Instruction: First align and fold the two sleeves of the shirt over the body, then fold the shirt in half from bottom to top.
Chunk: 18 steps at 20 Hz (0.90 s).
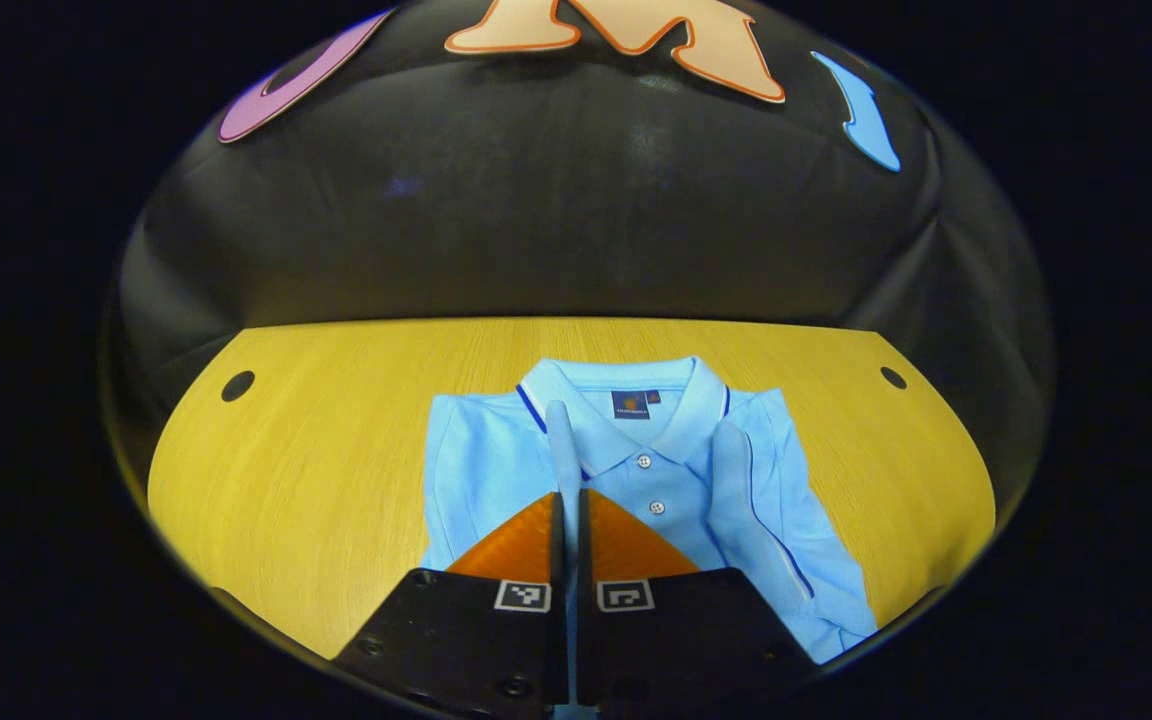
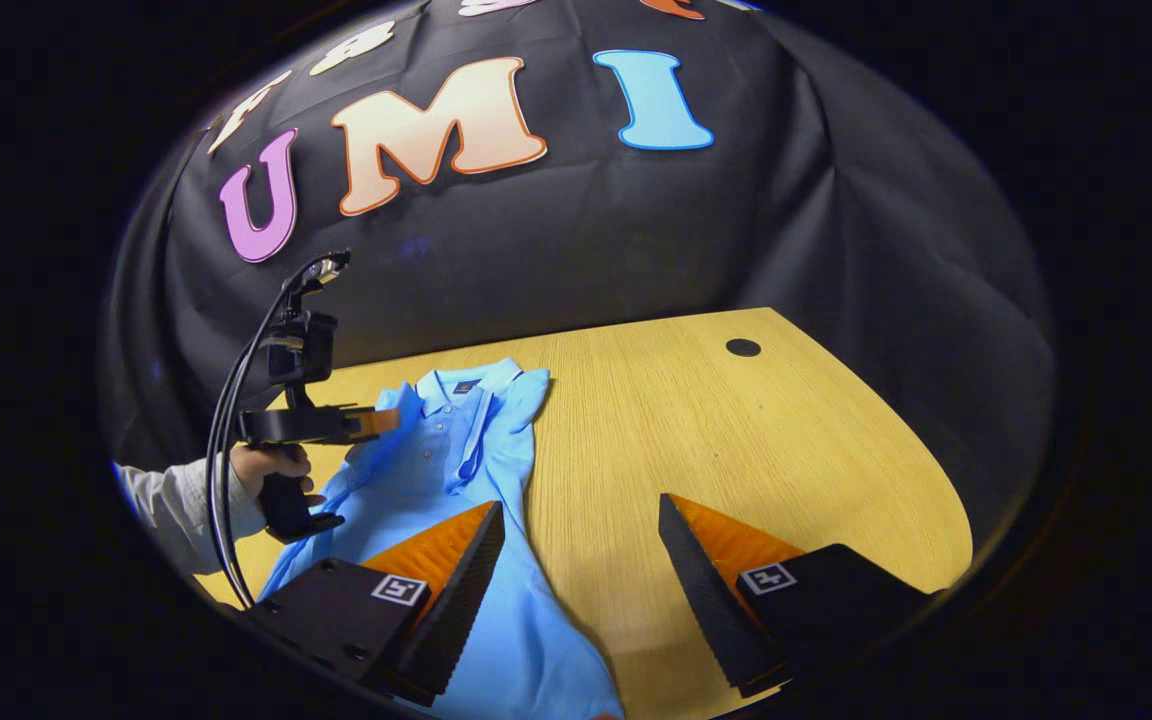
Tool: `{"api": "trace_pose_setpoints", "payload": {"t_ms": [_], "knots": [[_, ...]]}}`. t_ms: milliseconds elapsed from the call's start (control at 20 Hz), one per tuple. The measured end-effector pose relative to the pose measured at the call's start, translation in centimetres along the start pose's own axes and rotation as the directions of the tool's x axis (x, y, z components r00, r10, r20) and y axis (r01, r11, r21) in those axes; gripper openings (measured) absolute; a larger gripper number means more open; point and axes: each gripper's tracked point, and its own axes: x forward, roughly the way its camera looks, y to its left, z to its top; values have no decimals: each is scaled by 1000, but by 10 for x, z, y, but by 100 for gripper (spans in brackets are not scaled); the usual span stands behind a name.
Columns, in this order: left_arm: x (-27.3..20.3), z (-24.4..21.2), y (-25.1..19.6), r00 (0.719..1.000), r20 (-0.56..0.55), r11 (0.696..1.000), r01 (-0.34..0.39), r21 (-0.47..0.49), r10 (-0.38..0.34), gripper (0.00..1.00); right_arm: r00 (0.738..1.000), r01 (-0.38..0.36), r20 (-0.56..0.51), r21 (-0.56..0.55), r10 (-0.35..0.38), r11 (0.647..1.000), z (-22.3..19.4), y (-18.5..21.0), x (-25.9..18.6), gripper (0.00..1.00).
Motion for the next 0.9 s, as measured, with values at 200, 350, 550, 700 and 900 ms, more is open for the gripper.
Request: {"api": "trace_pose_setpoints", "payload": {"t_ms": [200,350,550,700,900], "knots": [[-30,17,6,997,66,998,44,-38,-42,99,999,-2,37,6,1,1000,5,10,-1,98],[-74,28,19,988,155,998,17,-58,-8,97,998,-28,56,-28,30,999,4,18,-8,98],[-148,22,36,975,217,998,-21,-66,35,96,995,-66,73,-88,73,994,-2,29,-34,98],[-198,7,49,967,247,997,-54,-55,66,96,992,-86,85,-94,94,992,-8,32,-55,97],[-249,-25,50,964,256,997,-68,-25,72,96,992,-90,83,-105,99,990,-26,22,-83,97]]}}
